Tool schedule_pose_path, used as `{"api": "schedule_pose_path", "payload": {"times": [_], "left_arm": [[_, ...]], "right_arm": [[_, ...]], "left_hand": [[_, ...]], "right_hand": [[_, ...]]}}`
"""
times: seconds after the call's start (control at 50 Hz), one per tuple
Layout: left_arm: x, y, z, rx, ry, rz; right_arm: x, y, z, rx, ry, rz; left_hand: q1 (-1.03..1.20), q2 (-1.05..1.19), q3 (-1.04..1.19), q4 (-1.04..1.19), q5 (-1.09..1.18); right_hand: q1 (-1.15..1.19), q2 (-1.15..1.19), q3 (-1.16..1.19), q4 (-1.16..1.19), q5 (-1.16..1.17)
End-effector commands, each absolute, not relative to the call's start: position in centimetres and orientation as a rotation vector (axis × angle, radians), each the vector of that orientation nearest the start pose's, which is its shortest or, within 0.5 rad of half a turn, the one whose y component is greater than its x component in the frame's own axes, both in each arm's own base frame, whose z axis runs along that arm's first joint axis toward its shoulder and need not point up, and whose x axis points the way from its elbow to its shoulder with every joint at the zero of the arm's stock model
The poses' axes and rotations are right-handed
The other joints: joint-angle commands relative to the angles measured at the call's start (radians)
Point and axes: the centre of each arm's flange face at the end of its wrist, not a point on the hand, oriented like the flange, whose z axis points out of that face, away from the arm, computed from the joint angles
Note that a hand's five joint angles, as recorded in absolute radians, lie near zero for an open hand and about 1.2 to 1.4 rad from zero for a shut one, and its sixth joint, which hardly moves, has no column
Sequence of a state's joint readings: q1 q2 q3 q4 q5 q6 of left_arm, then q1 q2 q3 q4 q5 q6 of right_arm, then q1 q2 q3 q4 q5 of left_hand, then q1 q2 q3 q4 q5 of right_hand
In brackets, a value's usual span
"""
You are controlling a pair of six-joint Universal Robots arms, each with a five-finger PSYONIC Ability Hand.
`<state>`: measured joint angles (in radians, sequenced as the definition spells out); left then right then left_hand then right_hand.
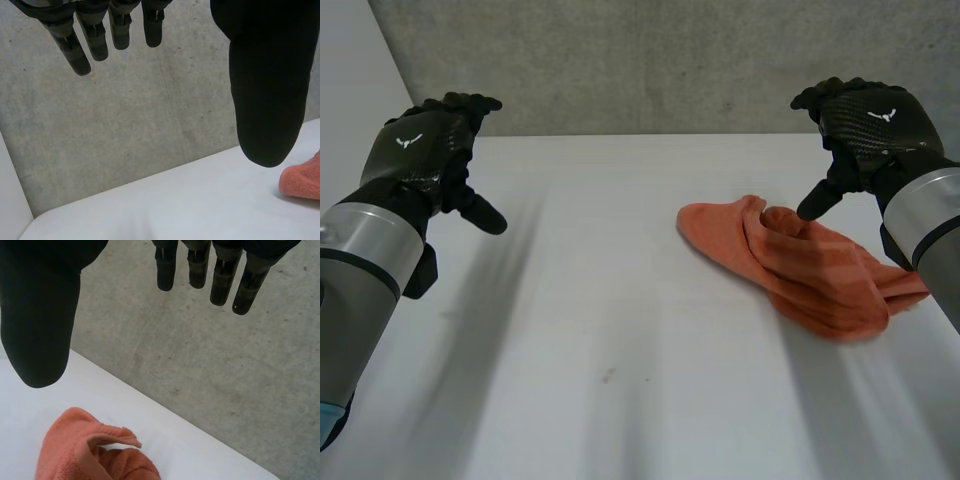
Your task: Fold the laundry
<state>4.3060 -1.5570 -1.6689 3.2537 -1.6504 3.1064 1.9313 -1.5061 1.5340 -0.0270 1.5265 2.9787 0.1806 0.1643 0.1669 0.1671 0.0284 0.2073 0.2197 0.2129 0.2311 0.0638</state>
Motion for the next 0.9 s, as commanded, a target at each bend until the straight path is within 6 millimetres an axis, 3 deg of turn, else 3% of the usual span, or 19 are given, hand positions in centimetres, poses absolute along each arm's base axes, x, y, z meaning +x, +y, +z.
{"api": "schedule_pose_path", "payload": {"times": [0.02, 0.14, 0.24, 0.34, 0.4, 0.46, 0.52, 0.56, 0.62, 0.66, 0.68, 0.72, 0.74, 0.76, 0.78, 0.82, 0.84, 0.88, 0.9], "left_arm": [[-23.4, -22.9, 29.2, 0.355, 2.378, -2.408], [-23.5, -23.0, 28.9, 0.362, 2.386, -2.395], [-23.4, -23.0, 28.9, 0.360, 2.383, -2.396], [-23.4, -23.0, 29.0, 0.358, 2.381, -2.401], [-23.5, -23.0, 29.0, 0.362, 2.382, -2.399], [-23.5, -23.0, 28.8, 0.361, 2.386, -2.392], [-23.5, -23.1, 28.7, 0.361, 2.388, -2.390], [-23.5, -23.1, 28.7, 0.359, 2.386, -2.395], [-23.5, -23.1, 28.7, 0.358, 2.385, -2.397], [-23.5, -23.1, 28.7, 0.362, 2.382, -2.399], [-23.5, -23.1, 28.7, 0.360, 2.382, -2.398], [-23.5, -23.1, 28.7, 0.359, 2.380, -2.400], [-23.5, -23.1, 28.7, 0.359, 2.380, -2.400], [-23.5, -23.1, 28.7, 0.359, 2.380, -2.400], [-23.5, -23.0, 28.8, 0.357, 2.380, -2.403], [-23.5, -23.0, 28.8, 0.356, 2.377, -2.407], [-23.4, -23.0, 29.0, 0.353, 2.371, -2.412], [-23.4, -23.0, 29.1, 0.350, 2.368, -2.419], [-23.3, -23.0, 29.3, 0.343, 2.361, -2.427]], "right_arm": [[24.3, -25.4, 30.1, -0.635, 2.004, -2.052], [24.1, -25.8, 30.1, -0.633, 2.019, -2.059], [24.5, -27.3, 27.1, -0.698, 2.141, -1.960], [23.0, -30.5, 23.3, -0.678, 2.326, -1.812], [23.1, -31.8, 20.8, -0.681, 2.368, -1.731], [23.2, -32.5, 19.7, -0.679, 2.375, -1.694], [23.7, -33.4, 17.5, -0.654, 2.377, -1.604], [23.8, -34.2, 15.9, -0.594, 2.388, -1.537], [23.9, -34.5, 15.6, -0.571, 2.386, -1.528], [24.1, -35.1, 16.5, -0.542, 2.341, -1.580], [24.1, -35.1, 16.5, -0.541, 2.341, -1.580], [24.5, -34.9, 19.4, -0.566, 2.254, -1.691], [24.5, -34.9, 19.4, -0.566, 2.253, -1.692], [24.4, -34.6, 21.8, -0.562, 2.201, -1.759], [24.4, -34.6, 21.8, -0.562, 2.200, -1.759], [24.8, -33.1, 26.6, -0.574, 2.069, -1.888], [24.8, -33.1, 26.6, -0.574, 2.068, -1.889], [26.1, -30.7, 31.2, -0.606, 1.901, -1.978], [26.1, -30.7, 31.2, -0.607, 1.900, -1.978]], "left_hand": [[-0.006, 0.010, 0.008, 0.007, -0.028], [-0.006, 0.010, 0.008, 0.007, -0.028], [-0.006, 0.010, 0.008, 0.007, -0.028], [-0.006, 0.010, 0.008, 0.007, -0.028], [-0.006, 0.010, 0.008, 0.007, -0.028], [-0.006, 0.010, 0.008, 0.007, -0.028], [-0.006, 0.010, 0.008, 0.007, -0.028], [-0.006, 0.010, 0.008, 0.007, -0.028], [-0.006, 0.010, 0.008, 0.007, -0.028], [-0.006, 0.010, 0.008, 0.007, -0.028], [-0.006, 0.010, 0.008, 0.007, -0.028], [-0.006, 0.010, 0.008, 0.007, -0.028], [-0.006, 0.010, 0.008, 0.007, -0.028], [-0.006, 0.010, 0.008, 0.007, -0.028], [-0.006, 0.010, 0.008, 0.007, -0.028], [-0.006, 0.010, 0.008, 0.007, -0.028], [-0.006, 0.010, 0.008, 0.007, -0.028], [-0.006, 0.010, 0.008, 0.007, -0.028], [-0.006, 0.010, 0.008, 0.007, -0.028]], "right_hand": [[-0.033, -0.045, -0.038, -0.057, -0.064], [-0.033, -0.045, -0.038, -0.057, -0.064], [-0.033, -0.045, -0.038, -0.057, -0.064], [0.009, -0.003, 0.004, -0.014, -0.022], [0.013, 0.000, 0.007, -0.011, -0.018], [0.025, 0.012, 0.019, 0.001, -0.007], [0.107, 0.094, 0.101, 0.083, 0.076], [0.343, 0.331, 0.337, 0.319, 0.312], [0.597, 0.585, 0.591, 0.573, 0.566], [1.187, 1.174, 1.181, 1.163, 1.156], [1.189, 1.177, 1.183, 1.165, 1.158], [1.189, 1.177, 1.183, 1.165, 1.158], [1.189, 1.177, 1.183, 1.165, 1.158], [1.189, 1.177, 1.183, 1.165, 1.158], [1.189, 1.177, 1.183, 1.165, 1.158], [1.189, 1.177, 1.183, 1.165, 1.158], [1.189, 1.177, 1.183, 1.165, 1.158], [1.189, 1.177, 1.183, 1.165, 1.158], [1.189, 1.177, 1.183, 1.165, 1.158]]}}
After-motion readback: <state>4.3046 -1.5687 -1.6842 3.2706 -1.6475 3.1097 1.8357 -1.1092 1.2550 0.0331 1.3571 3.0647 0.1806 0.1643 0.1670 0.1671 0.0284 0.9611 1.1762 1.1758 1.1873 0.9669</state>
